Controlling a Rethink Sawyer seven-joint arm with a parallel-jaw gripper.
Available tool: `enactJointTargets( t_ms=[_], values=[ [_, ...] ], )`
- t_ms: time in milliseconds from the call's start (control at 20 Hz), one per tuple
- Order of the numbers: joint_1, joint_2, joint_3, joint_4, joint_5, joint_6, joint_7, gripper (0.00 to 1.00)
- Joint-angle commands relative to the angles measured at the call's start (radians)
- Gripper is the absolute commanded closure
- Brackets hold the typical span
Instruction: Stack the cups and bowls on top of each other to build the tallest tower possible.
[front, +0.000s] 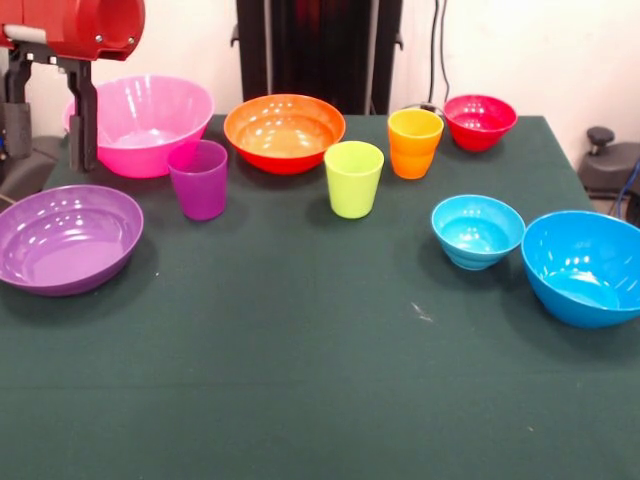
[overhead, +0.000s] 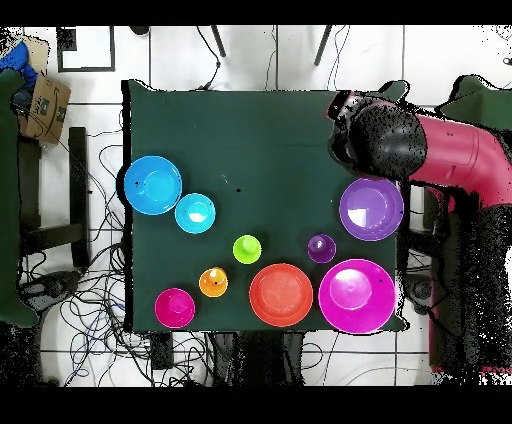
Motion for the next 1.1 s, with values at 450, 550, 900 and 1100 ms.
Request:
enactJointTargets(
  t_ms=[450,550,900,1100],
  values=[
    [0.069,-0.010,0.003,0.037,-0.052,0.128,-0.122,0.00],
    [0.079,-0.011,-0.006,0.029,-0.054,0.139,-0.112,0.00],
    [0.203,-0.065,-0.133,0.055,-0.054,0.179,0.102,0.00],
    [0.277,-0.078,-0.221,0.091,-0.014,0.179,0.238,0.00]
  ],
)
